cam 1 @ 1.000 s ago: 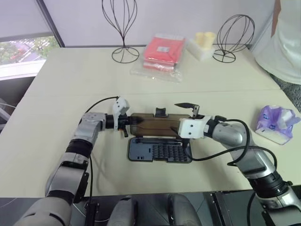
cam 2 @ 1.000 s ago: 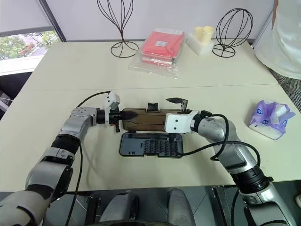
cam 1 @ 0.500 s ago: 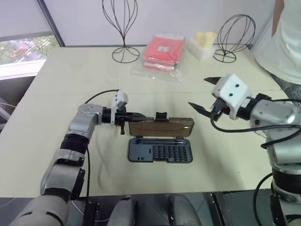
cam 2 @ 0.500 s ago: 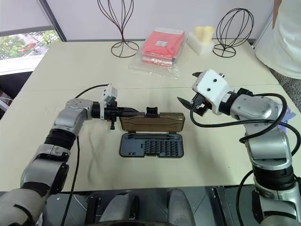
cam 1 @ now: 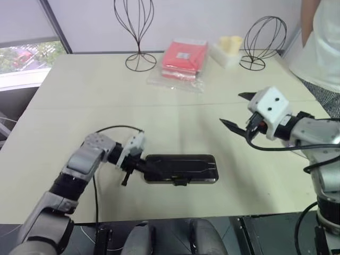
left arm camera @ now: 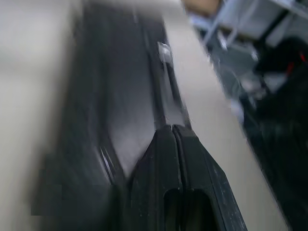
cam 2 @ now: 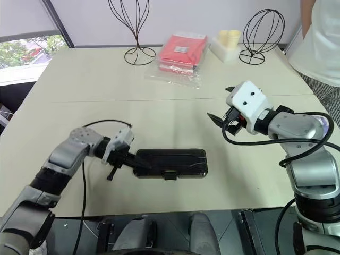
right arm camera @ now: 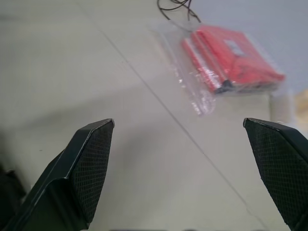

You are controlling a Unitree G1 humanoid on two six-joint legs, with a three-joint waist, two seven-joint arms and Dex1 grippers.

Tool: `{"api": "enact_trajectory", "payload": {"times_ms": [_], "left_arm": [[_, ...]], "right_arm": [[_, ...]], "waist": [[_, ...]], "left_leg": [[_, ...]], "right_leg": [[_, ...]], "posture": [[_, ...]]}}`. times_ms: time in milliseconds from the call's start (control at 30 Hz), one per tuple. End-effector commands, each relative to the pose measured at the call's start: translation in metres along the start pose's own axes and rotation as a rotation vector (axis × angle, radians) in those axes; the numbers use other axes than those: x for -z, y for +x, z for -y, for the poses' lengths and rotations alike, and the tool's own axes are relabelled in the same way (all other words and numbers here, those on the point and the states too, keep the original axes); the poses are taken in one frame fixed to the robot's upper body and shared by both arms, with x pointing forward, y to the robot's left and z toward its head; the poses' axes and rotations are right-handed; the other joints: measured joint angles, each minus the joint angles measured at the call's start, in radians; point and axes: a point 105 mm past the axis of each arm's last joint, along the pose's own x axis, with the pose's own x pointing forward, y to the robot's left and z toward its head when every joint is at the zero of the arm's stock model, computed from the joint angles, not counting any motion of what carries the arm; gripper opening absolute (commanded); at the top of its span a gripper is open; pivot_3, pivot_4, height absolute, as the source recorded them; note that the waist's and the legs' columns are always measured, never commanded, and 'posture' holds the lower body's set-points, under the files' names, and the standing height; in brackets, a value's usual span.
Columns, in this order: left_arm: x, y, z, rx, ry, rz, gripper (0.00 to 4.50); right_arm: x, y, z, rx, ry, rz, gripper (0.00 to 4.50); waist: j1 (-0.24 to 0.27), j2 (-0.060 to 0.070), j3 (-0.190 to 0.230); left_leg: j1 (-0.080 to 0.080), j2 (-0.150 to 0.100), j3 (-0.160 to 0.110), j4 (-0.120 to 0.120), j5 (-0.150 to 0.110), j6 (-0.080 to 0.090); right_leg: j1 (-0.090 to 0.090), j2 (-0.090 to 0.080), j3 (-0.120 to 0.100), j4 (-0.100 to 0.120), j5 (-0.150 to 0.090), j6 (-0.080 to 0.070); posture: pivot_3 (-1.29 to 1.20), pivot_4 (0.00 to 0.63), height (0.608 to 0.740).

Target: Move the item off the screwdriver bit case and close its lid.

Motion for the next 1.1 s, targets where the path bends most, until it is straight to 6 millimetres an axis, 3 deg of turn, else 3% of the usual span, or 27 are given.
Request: {"api": "enact_trajectory", "payload": {"times_ms": [33, 100, 200, 367, 433, 567, 767, 967, 1100], "left_arm": [[0.038, 0.008, -0.001, -0.037, -0.017, -0.114, 0.0], [0.044, 0.008, -0.002, -0.049, -0.003, -0.131, 0.0], [0.038, 0.008, -0.002, -0.052, 0.007, -0.102, 0.0], [-0.022, -0.003, -0.012, -0.08, 0.004, 0.092, 0.0], [-0.037, -0.008, -0.012, -0.074, -0.006, 0.132, 0.0], [-0.068, -0.023, -0.015, -0.065, -0.043, 0.206, 0.0], [-0.068, -0.026, -0.041, -0.117, -0.068, 0.181, 0.0], [-0.051, 0.002, -0.066, -0.122, -0.062, 0.107, 0.0], [-0.036, 0.028, -0.071, -0.102, -0.039, 0.053, 0.0]], "right_arm": [[-0.009, -0.002, -0.01, -0.014, -0.012, 0.033, 4.47], [-0.009, -0.001, -0.017, -0.039, 0.009, 0.035, 4.47], [-0.009, -0.001, -0.023, -0.065, 0.048, 0.04, 4.47], [-0.014, -0.005, -0.048, -0.234, 0.232, 0.092, 4.47], [-0.016, -0.006, -0.055, -0.281, 0.264, 0.102, 4.47], [-0.019, -0.008, -0.087, -0.466, 0.353, 0.122, 3.28], [-0.018, -0.01, -0.138, -0.712, 0.406, 0.102, 0.11], [-0.002, -0.002, -0.175, -0.812, 0.38, 0.027, 0.04], [0.015, 0.01, -0.185, -0.76, 0.343, -0.043, 0.04]], "waist": [[0.001, 0.001, -0.001], [0.0, 0.002, -0.002], [0.0, 0.003, -0.003], [0.001, 0.002, -0.002], [0.0, 0.001, -0.001], [-0.003, 0.001, -0.001], [-0.005, 0.001, -0.001], [0.0, 0.0, -0.001], [-0.002, 0.0, -0.001]], "left_leg": [[0.001, 0.0, 0.0, 0.0, 0.0, 0.0], [0.004, 0.0, 0.0, 0.0, 0.0, 0.001], [0.006, 0.0, 0.0, 0.0, 0.0, 0.001], [0.007, 0.0, -0.002, 0.001, 0.0, 0.001], [0.004, 0.0, -0.003, 0.002, 0.0, 0.001], [0.002, -0.001, -0.003, 0.001, 0.0, 0.001], [0.003, 0.0, -0.002, 0.001, -0.001, 0.001], [0.001, -0.001, 0.0, 0.002, -0.001, 0.001], [0.001, -0.001, 0.0, 0.001, -0.001, 0.001]], "right_leg": [[0.001, 0.0, 0.0, -0.001, 0.0, 0.0], [0.005, 0.0, 0.0, -0.001, 0.0, 0.0], [0.008, 0.0, 0.0, -0.001, 0.0, 0.0], [0.01, 0.0, -0.001, -0.001, 0.0, 0.0], [0.008, 0.0, -0.001, -0.001, 0.0, 0.0], [0.005, 0.0, -0.001, -0.001, 0.0, 0.0], [0.004, 0.0, -0.001, -0.001, 0.0, 0.0], [0.004, 0.0, -0.002, -0.001, 0.0, 0.0], [0.004, 0.0, -0.001, -0.001, 0.0, 0.0]], "posture": [[0.0, 0.15, 0.74], [0.0, 0.15, 0.74], [0.0, 0.15, 0.74], [0.0, 0.15, 0.74], [0.0, 0.15, 0.74], [0.0, 0.15, 0.74], [0.0, 0.15, 0.74], [0.0, 0.15, 0.74], [0.0, 0.15, 0.74]]}}
